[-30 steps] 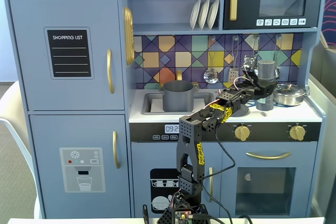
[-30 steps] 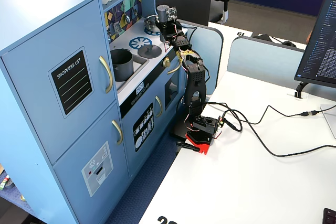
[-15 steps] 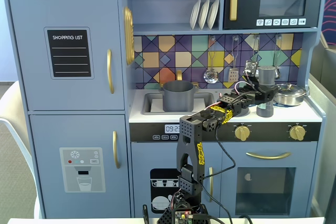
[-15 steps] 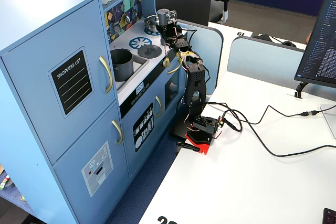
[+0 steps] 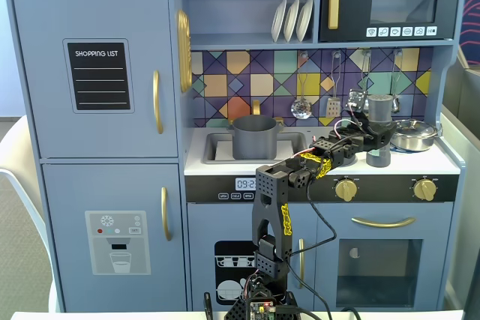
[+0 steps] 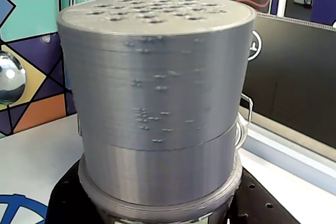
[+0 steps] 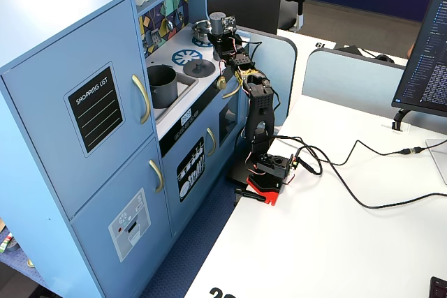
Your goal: Put salt in the gray recipient
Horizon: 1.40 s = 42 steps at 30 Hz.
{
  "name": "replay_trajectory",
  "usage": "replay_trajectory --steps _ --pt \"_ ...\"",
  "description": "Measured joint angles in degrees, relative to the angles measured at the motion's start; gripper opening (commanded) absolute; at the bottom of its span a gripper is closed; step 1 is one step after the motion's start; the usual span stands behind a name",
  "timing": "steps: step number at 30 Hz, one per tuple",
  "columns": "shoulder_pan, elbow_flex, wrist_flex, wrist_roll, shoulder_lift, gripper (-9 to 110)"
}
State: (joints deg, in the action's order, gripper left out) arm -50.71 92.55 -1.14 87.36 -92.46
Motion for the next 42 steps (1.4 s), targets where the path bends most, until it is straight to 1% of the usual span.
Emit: replay_trajectory --steps 3,6,18,24,35,39,42 --pt "-0.26 0.79 -0.62 0.62 -0.44 25" --pt "-0.35 1.85 -1.14 0.79 -0.79 29" --pt "-0.97 3.08 -1.41 3.16 -0.88 33" --pt "-1.49 5.01 -0.70 3.52 -4.22 42" --pt "-3.16 10.46 -1.67 2.90 -11.34 69" --pt "-4.31 13.97 -0.88 1.93 -14.33 73" --pt "-4.83 16.88 1.32 1.85 -18.11 71"
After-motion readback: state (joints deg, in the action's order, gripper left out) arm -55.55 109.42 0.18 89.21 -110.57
